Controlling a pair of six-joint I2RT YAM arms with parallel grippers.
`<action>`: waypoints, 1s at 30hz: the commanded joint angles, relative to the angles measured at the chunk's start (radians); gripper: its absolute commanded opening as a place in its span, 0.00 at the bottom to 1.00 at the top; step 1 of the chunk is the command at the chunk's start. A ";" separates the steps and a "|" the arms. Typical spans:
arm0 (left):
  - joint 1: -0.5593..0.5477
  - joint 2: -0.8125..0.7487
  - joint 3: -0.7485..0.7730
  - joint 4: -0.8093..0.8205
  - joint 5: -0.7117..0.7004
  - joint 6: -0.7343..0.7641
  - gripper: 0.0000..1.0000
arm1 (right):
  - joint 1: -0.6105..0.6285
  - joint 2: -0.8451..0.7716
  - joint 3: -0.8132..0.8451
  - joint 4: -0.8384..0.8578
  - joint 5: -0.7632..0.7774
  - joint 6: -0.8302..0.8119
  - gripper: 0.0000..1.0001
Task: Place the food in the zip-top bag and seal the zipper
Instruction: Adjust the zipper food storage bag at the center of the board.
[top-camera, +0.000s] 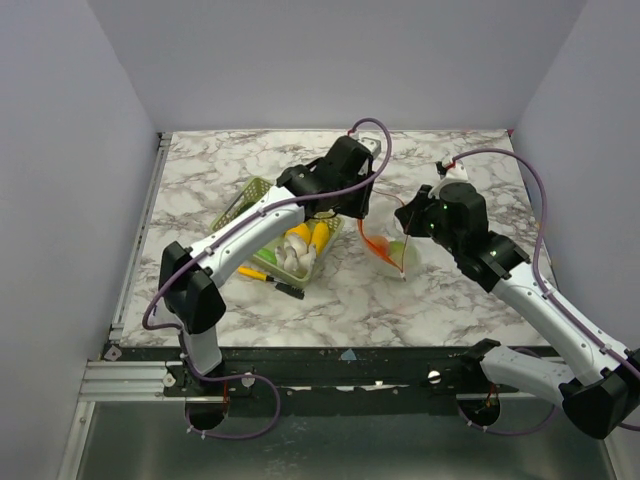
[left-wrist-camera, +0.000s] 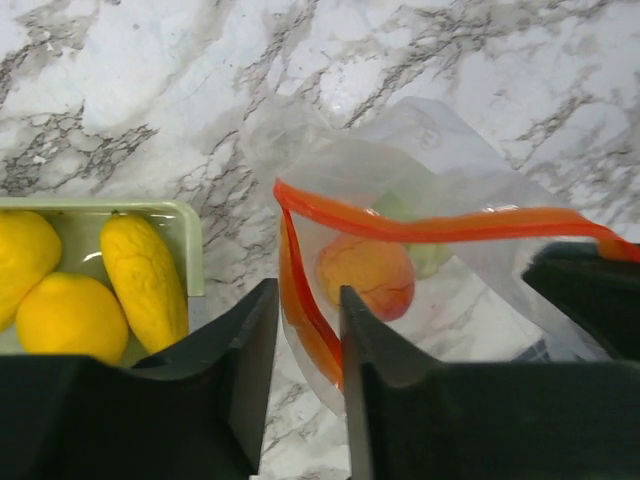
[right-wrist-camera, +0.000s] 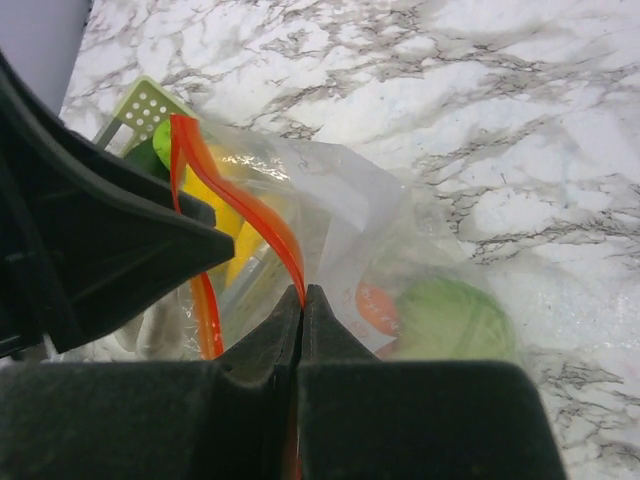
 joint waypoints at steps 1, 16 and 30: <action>0.002 -0.118 0.005 0.028 0.134 0.009 0.24 | 0.005 -0.013 0.025 -0.026 0.049 -0.037 0.01; 0.112 -0.319 -0.257 0.314 0.470 -0.117 0.37 | 0.004 -0.055 0.025 -0.021 0.096 -0.046 0.01; 0.176 -0.453 -0.416 0.363 0.383 -0.105 0.80 | 0.003 -0.105 0.027 -0.069 0.193 -0.060 0.01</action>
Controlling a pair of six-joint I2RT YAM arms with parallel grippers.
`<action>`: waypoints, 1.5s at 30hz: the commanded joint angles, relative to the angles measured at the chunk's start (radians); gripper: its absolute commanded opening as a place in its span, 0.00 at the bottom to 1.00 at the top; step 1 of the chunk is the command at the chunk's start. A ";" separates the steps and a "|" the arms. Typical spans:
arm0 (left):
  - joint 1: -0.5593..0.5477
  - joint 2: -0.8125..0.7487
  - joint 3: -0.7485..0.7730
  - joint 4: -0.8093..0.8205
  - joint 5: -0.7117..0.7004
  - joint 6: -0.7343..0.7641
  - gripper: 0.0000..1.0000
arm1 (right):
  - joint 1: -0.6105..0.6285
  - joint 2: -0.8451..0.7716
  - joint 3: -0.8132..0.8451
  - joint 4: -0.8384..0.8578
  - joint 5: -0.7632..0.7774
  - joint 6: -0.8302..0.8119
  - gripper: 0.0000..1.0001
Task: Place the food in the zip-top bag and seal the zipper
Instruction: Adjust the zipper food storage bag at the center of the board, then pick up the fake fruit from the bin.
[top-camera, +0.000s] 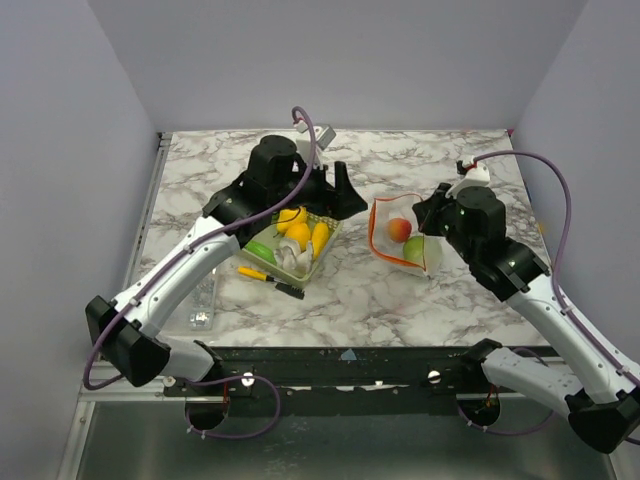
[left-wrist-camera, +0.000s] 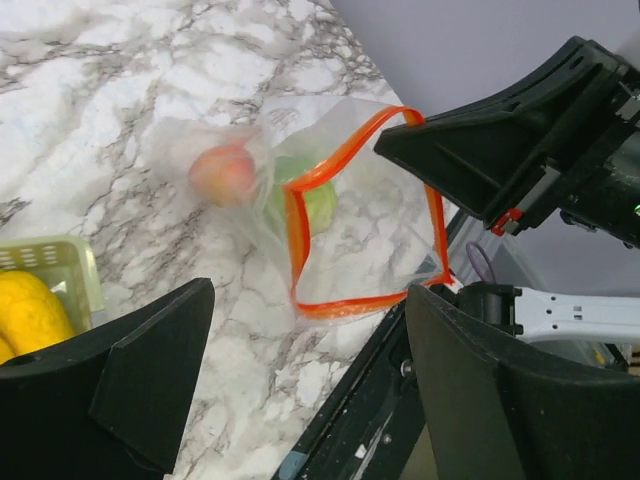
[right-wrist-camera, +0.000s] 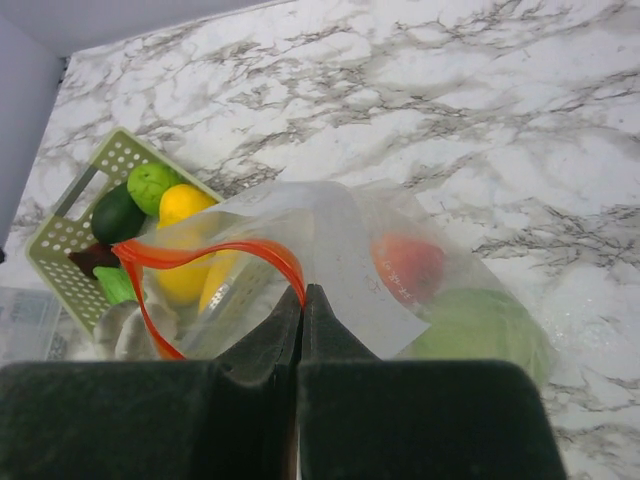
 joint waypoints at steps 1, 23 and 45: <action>0.063 -0.070 -0.105 0.039 -0.048 -0.008 0.80 | 0.003 -0.019 -0.008 -0.020 0.081 -0.020 0.01; 0.326 0.193 -0.202 -0.110 -0.239 0.014 0.83 | 0.002 -0.064 -0.072 -0.023 0.054 0.002 0.01; 0.174 0.418 -0.089 -0.203 -0.436 0.113 0.71 | 0.004 -0.062 -0.082 -0.007 0.028 0.018 0.01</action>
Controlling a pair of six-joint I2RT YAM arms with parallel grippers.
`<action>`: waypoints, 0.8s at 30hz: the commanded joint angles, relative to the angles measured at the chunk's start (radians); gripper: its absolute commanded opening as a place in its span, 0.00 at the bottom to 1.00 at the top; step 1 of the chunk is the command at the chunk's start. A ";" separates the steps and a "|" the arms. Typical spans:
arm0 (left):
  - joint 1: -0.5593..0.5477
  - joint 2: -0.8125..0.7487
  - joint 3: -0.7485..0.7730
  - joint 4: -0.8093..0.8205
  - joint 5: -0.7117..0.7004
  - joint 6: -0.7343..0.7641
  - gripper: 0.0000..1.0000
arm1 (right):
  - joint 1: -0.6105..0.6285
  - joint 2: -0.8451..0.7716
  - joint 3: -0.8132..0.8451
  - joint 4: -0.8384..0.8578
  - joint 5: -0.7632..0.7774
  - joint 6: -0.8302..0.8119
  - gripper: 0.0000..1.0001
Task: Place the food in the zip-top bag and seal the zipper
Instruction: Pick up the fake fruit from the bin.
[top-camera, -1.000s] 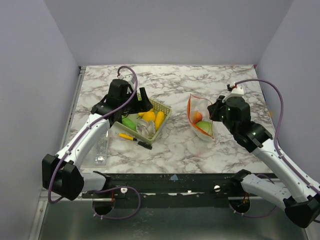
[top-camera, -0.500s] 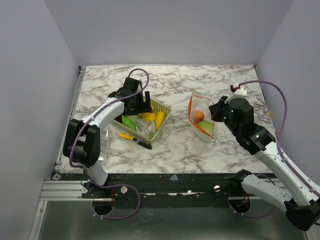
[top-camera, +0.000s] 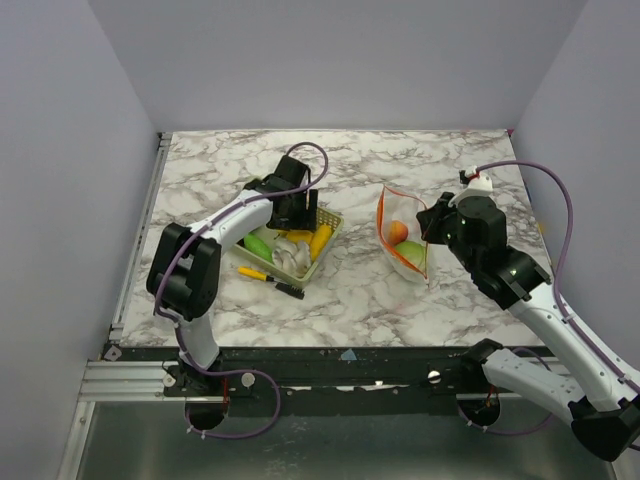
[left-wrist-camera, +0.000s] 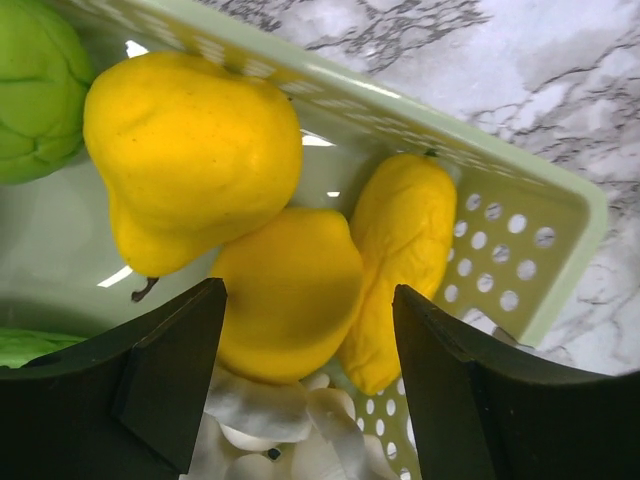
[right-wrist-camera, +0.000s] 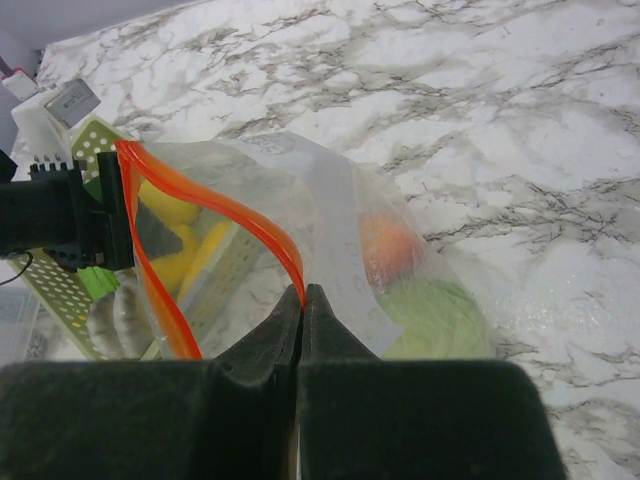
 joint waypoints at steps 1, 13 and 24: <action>-0.031 0.021 0.008 -0.070 -0.117 0.041 0.73 | 0.003 -0.004 -0.014 0.006 -0.013 0.013 0.01; -0.046 0.061 0.037 -0.112 -0.144 0.073 0.61 | 0.003 0.006 -0.013 0.010 -0.029 0.020 0.01; -0.044 -0.171 0.040 -0.073 -0.144 0.087 0.27 | 0.004 0.025 -0.002 0.016 -0.047 0.019 0.01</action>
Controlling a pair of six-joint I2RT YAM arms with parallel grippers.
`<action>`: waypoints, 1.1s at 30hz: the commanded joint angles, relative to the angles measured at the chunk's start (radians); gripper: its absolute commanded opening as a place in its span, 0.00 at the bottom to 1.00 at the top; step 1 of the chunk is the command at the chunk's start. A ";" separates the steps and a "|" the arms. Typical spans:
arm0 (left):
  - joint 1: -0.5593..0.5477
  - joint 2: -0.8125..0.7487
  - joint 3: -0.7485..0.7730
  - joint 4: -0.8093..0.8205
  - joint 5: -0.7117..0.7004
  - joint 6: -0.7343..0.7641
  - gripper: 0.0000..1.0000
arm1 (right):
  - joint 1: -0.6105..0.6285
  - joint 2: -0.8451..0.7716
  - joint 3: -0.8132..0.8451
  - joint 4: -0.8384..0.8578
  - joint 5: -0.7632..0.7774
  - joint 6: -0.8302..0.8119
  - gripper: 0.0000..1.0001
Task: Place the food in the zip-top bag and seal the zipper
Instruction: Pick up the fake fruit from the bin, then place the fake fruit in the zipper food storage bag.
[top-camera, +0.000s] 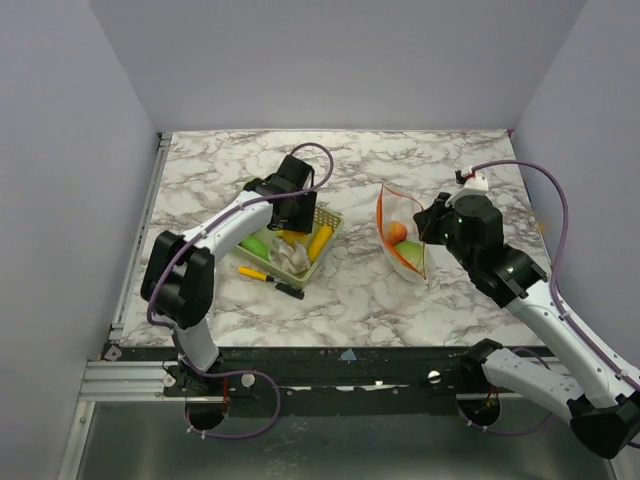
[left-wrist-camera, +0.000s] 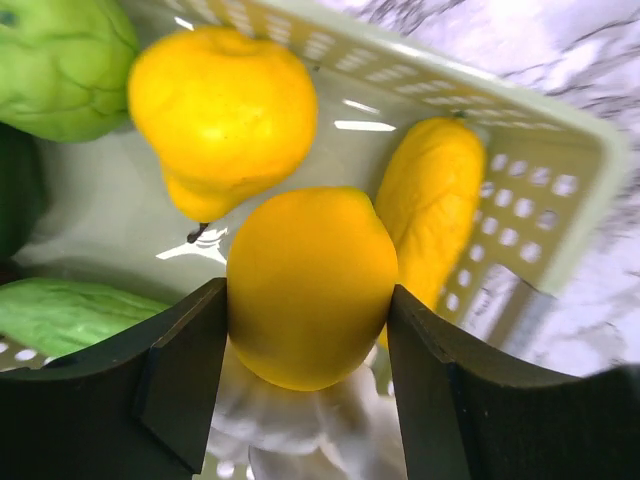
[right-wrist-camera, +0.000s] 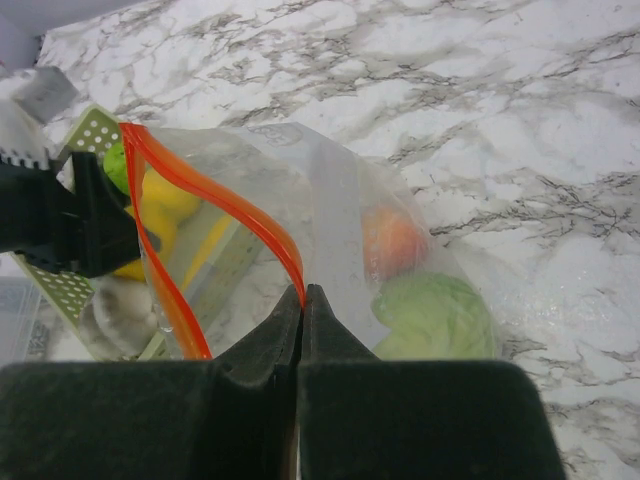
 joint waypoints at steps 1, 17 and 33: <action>-0.002 -0.186 0.019 0.044 -0.015 0.015 0.25 | 0.004 0.015 0.000 0.018 -0.029 0.011 0.01; 0.002 -0.593 -0.227 0.571 0.522 -0.221 0.23 | 0.003 0.031 0.005 0.024 -0.050 0.021 0.01; -0.209 -0.409 -0.235 0.921 0.673 -0.457 0.27 | 0.003 -0.014 0.014 0.041 -0.065 0.080 0.01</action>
